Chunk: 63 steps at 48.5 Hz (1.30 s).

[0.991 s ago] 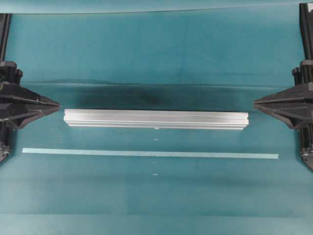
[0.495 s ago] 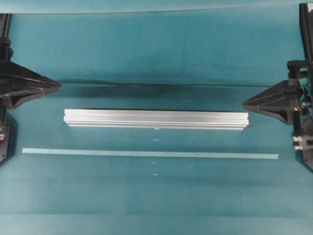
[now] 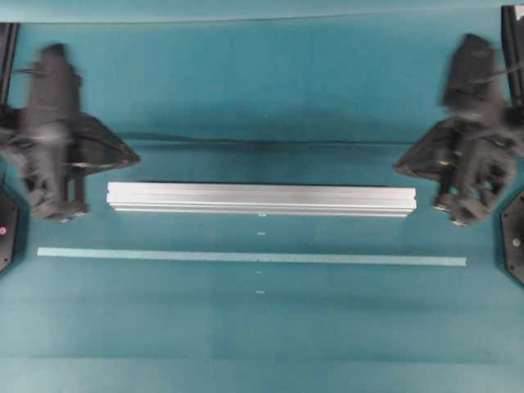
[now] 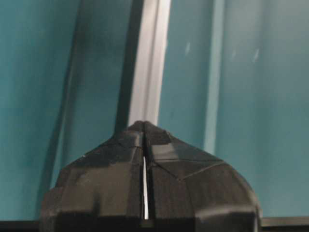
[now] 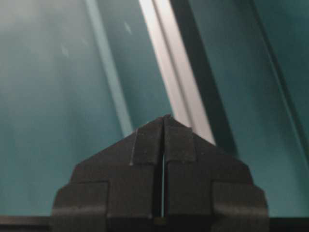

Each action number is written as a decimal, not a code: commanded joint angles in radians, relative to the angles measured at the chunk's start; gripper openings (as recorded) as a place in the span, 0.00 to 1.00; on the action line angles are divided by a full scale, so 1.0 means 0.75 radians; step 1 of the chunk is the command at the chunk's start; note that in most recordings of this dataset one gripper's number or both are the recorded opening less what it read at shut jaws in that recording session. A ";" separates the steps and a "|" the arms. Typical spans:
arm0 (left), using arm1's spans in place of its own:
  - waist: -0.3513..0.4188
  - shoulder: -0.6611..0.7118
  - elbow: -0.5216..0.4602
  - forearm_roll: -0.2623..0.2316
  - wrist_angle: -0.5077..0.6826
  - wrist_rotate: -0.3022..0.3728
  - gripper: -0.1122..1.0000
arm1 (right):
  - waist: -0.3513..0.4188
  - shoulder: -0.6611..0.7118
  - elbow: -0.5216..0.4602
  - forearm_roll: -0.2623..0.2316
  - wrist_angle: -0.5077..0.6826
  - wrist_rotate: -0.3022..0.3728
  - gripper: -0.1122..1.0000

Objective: Lift the metal rail with both hands and move it towards you.
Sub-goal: 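Move both grippers over the two ends of the silver rail, then lower both open grippers down around the rail ends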

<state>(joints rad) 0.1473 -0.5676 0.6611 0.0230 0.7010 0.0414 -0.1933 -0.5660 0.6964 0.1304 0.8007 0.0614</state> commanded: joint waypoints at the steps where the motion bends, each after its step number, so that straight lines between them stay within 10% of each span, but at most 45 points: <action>1: 0.006 0.065 -0.094 0.006 0.065 0.027 0.07 | 0.002 0.098 -0.088 0.000 0.086 -0.090 0.09; 30: 0.008 0.331 -0.227 0.006 0.209 0.166 0.07 | 0.025 0.446 -0.295 -0.022 0.311 -0.489 0.09; 63: 0.002 0.370 -0.194 0.006 0.172 0.205 0.22 | -0.029 0.495 -0.284 -0.022 0.290 -0.499 0.24</action>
<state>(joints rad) 0.1503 -0.2853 0.5123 0.0230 0.8360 0.1917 -0.2117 -0.1963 0.4893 0.1120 1.0232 -0.3114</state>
